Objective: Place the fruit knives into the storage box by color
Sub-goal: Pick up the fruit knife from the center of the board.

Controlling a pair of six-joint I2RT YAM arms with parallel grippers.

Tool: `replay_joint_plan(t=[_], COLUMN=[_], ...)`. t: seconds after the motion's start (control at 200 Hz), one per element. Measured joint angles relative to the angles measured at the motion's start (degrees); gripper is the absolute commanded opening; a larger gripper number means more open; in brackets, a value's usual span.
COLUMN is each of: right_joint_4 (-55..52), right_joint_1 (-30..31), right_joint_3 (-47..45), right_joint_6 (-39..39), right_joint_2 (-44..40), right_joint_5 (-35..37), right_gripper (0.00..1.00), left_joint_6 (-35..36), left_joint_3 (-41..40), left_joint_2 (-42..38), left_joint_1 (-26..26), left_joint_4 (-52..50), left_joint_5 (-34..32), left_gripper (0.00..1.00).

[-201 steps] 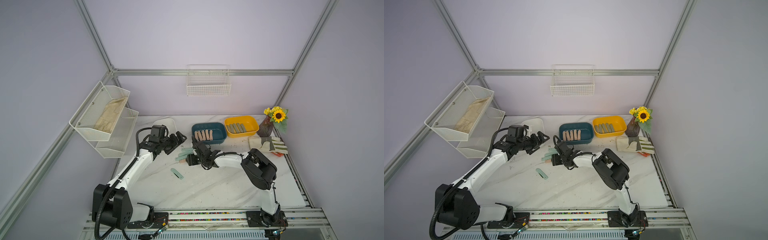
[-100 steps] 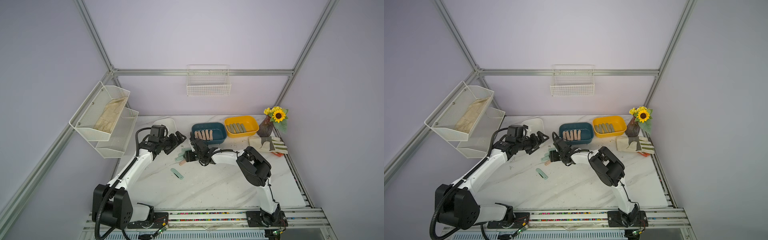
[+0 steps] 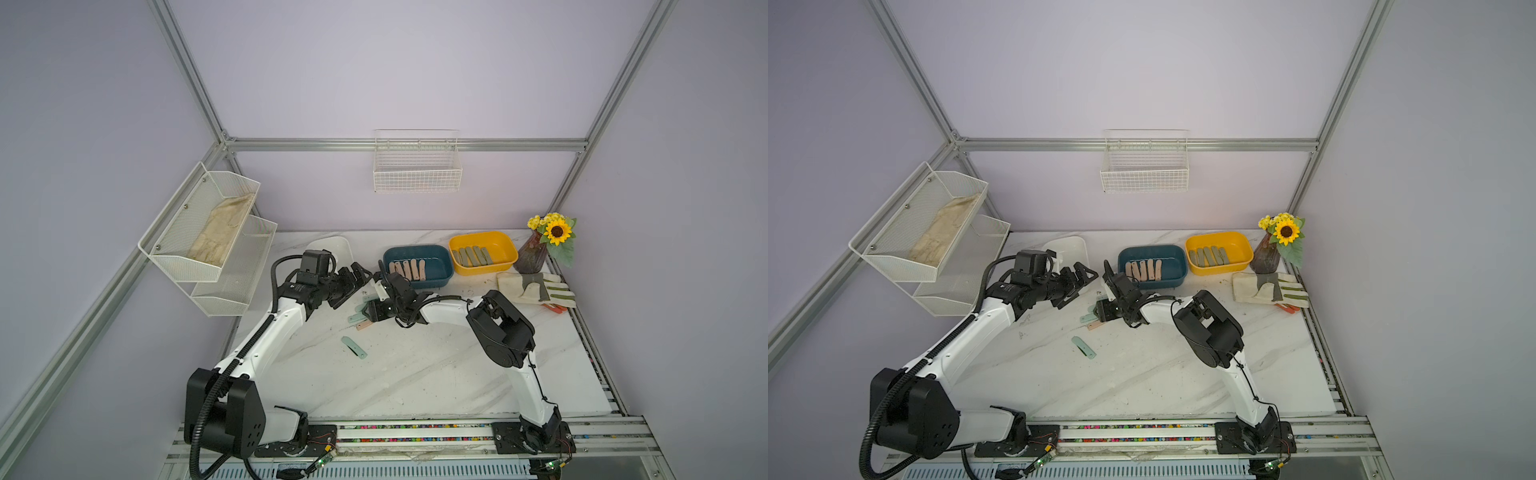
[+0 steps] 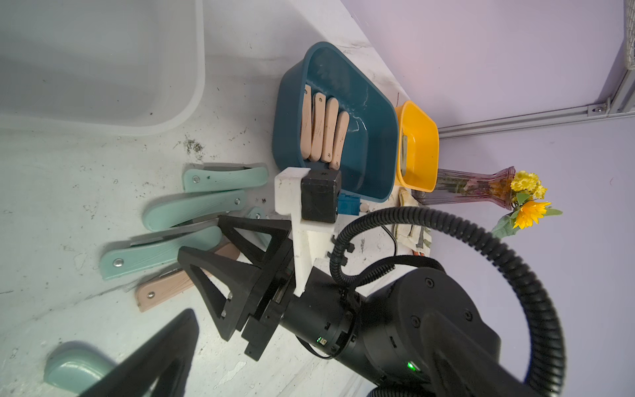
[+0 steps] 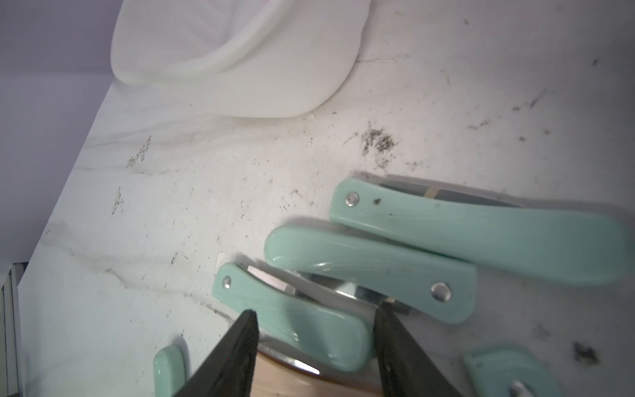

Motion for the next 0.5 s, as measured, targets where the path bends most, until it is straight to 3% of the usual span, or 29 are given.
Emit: replay_joint_plan(t=[0.5], right_joint_4=[2.0], right_joint_1=[0.3], right_joint_3=[-12.7], right_joint_6=[-0.3], right_joint_2=[-8.4], right_joint_5=[-2.8], right_gripper=[0.52], left_joint_6=[0.0], left_joint_3=[0.0], left_joint_2=[0.0], left_joint_1=[0.0], left_joint_4=[0.0], left_joint_5=[0.0], left_gripper=[1.00])
